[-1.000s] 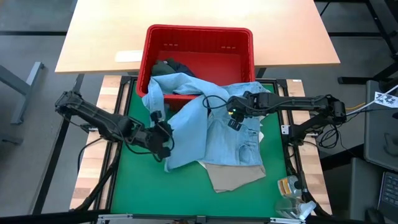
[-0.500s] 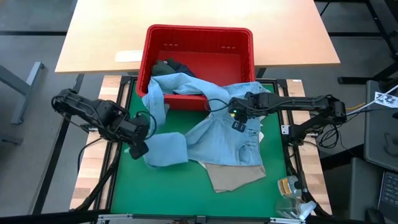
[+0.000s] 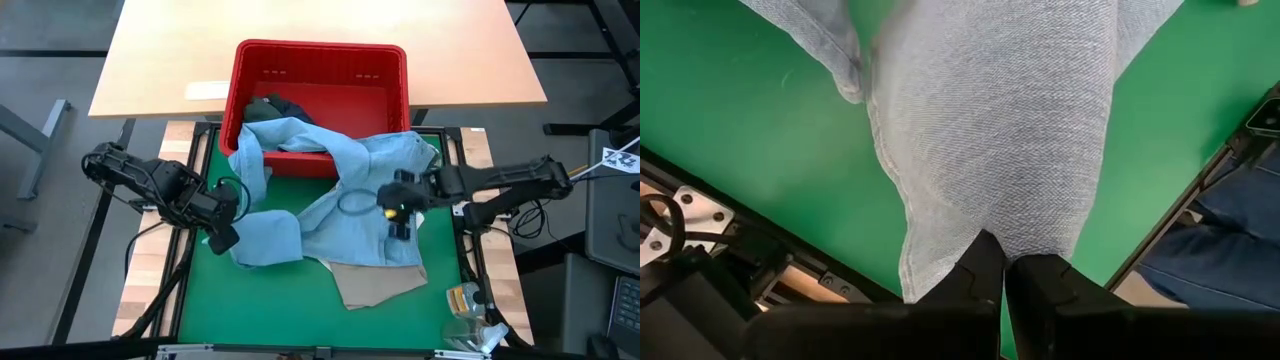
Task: Fold Laundry from Bin
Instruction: Fold the light blue jeans
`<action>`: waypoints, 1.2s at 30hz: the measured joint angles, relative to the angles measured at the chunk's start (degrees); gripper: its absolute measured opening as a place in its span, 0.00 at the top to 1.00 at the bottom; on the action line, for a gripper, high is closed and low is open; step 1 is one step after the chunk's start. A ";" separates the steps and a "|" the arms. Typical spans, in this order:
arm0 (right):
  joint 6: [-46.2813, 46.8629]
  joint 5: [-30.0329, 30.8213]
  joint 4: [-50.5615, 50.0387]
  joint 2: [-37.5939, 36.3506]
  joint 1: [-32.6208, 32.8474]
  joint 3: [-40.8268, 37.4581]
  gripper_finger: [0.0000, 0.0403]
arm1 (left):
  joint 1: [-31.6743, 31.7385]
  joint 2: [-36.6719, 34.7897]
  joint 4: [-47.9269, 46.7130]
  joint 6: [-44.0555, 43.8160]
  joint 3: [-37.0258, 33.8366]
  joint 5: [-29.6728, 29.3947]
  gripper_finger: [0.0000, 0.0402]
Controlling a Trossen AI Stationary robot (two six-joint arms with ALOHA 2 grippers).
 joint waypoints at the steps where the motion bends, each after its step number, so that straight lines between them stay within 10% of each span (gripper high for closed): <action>1: 1.11 -1.05 0.16 0.19 1.70 -0.09 0.67 | 0.00 0.00 0.00 0.00 0.00 -0.01 1.00; 19: 18.67 0.60 1.12 6.26 25.55 -7.78 0.67 | 0.00 0.02 0.01 -0.07 -0.01 -0.48 1.00; 36: 22.78 5.05 1.35 14.02 28.22 -11.39 0.67 | 0.00 0.02 0.01 -0.15 -0.07 -0.48 1.00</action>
